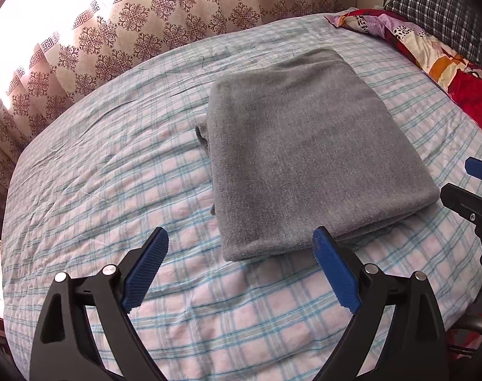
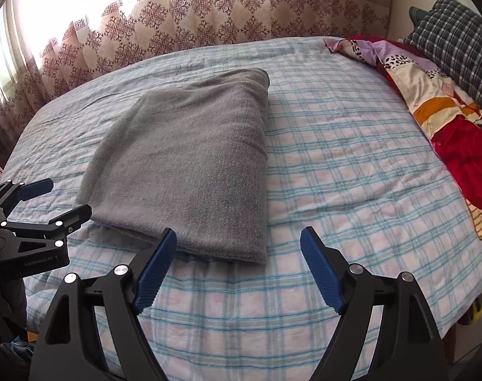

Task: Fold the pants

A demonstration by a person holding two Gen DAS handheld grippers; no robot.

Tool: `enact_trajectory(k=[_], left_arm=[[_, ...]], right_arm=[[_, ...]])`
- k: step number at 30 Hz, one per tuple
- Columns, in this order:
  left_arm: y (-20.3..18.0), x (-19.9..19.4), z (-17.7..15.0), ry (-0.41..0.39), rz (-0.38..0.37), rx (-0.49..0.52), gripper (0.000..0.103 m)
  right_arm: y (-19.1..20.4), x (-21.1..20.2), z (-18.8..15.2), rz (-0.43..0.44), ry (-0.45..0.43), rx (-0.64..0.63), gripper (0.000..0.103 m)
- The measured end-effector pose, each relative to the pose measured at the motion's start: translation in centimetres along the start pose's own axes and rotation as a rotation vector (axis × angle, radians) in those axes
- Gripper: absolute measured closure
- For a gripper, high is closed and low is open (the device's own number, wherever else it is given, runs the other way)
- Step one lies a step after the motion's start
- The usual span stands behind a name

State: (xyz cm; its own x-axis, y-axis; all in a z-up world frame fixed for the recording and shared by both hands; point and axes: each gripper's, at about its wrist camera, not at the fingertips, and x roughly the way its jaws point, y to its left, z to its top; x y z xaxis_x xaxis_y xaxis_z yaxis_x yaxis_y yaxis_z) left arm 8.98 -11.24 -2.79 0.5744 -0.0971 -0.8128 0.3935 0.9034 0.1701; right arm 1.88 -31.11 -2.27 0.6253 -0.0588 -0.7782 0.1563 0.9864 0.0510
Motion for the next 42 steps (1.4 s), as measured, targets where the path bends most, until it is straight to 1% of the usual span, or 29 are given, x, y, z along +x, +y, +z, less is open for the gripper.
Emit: enact_trajectory(k=[2,7,9,16,20,29,34,42], left_arm=[[-0.3,-0.8,0.2,-0.022,0.015,0.003,0.006],[-0.4,-2.3,0.6,-0.054,0.009,-0.030,0.006],[-0.5,-2.7,0.7,-0.065,0.011,-0.041,0.006],[-0.6,-3.2,0.9,-0.085,0.010,-0.060,0.006],[-0.4,-3.2,0.9,-0.086,0.003,-0.072,0.003],[-0.4,-4.0,1.1,-0.139,0.003,-0.081,0.003],[-0.5,-3.9,1.2,-0.131,0.027,-0.080,0.003],[-0.8,-3.2,1.0,-0.101,0.026,-0.066,0.003]], right_arm=[[0.1,-0.7,-0.1,-0.014,-0.030,0.006,0.015],[0.6,-1.6,-0.1,-0.074,-0.117,-0.039,0.011],[0.5,-1.8,0.0,-0.082,-0.140,-0.041,0.010],[0.1,-2.0,0.0,-0.074,-0.156,-0.018,0.010],[0.3,-2.1,-0.1,-0.087,-0.171,-0.032,0.010],[1.3,-2.2,-0.4,-0.103,-0.199,-0.071,0.010],[1.4,-2.6,-0.4,-0.116,-0.222,-0.068,0.010],[1.3,-2.6,-0.4,-0.140,-0.230,-0.069,0.007]])
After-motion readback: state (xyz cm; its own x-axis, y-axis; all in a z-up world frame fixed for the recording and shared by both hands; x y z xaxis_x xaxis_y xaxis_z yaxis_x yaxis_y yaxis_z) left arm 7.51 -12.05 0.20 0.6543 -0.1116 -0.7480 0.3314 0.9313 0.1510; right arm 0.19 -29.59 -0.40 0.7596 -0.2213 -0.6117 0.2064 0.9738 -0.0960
